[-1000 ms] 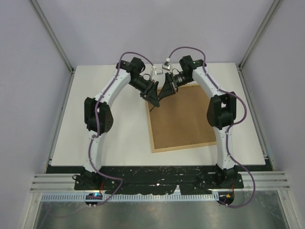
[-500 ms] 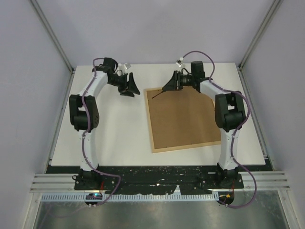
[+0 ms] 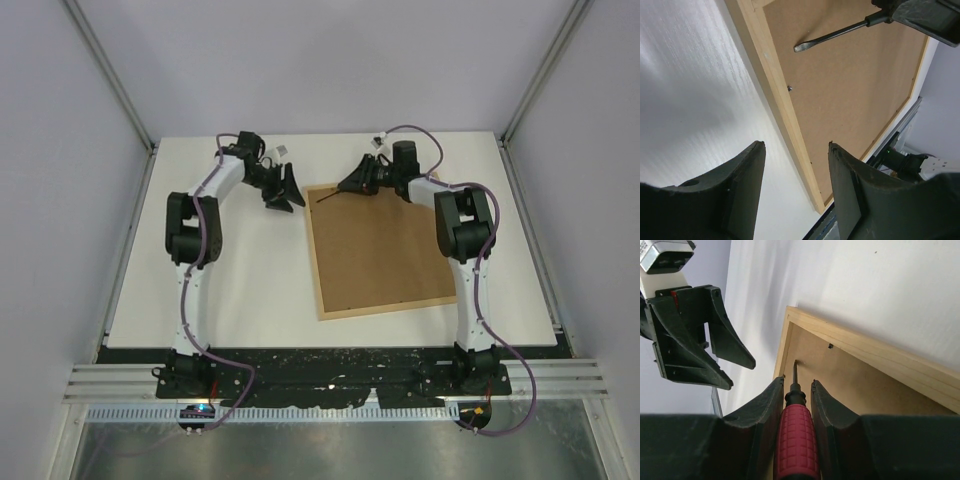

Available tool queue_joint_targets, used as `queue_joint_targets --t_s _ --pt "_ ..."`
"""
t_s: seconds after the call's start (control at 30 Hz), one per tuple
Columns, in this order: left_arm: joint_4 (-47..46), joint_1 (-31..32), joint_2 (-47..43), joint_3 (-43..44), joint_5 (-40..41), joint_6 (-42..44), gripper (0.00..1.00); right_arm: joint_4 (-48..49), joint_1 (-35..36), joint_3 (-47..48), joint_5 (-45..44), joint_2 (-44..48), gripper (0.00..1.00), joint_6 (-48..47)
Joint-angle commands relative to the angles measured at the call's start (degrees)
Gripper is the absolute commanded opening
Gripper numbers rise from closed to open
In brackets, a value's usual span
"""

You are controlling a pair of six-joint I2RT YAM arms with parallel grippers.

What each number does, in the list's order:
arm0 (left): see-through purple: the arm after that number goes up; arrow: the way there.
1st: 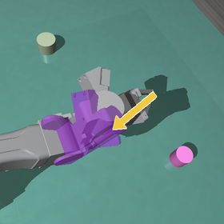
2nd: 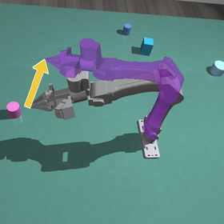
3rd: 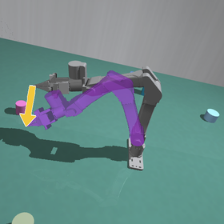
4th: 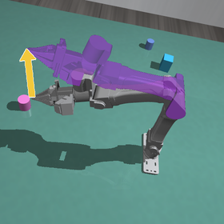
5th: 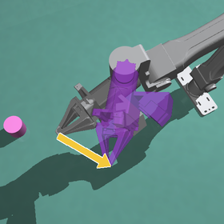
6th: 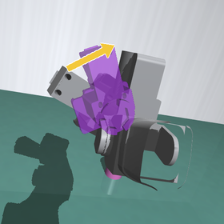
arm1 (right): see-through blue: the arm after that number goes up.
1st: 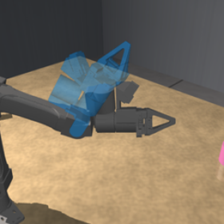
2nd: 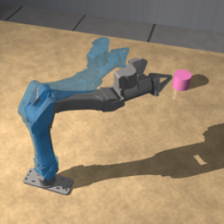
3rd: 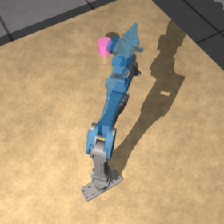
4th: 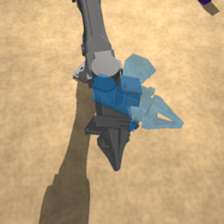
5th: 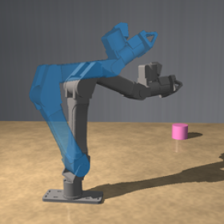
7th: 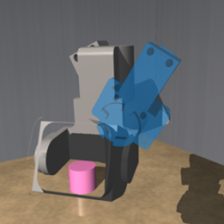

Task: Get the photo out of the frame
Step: Adjust the screwdriver, then release the photo frame item from the photo frame.

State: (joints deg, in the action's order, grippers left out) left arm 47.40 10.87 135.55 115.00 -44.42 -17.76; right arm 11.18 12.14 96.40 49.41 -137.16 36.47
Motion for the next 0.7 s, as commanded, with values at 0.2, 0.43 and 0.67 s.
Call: queue_joint_targets --t_s 0.2,0.43,0.67 --pt "-6.0 1.4 2.5 2.2 0.3 -6.7 0.56 5.6 0.1 2.1 3.6 -0.7 0.08 9.4" --pt "-8.0 1.6 3.6 3.4 0.2 -9.7 0.54 3.6 0.1 -0.5 3.2 1.3 0.08 5.6" --pt "-9.3 1.7 4.4 3.7 0.0 -12.1 0.52 3.6 0.3 -2.4 3.0 1.7 0.08 2.3"
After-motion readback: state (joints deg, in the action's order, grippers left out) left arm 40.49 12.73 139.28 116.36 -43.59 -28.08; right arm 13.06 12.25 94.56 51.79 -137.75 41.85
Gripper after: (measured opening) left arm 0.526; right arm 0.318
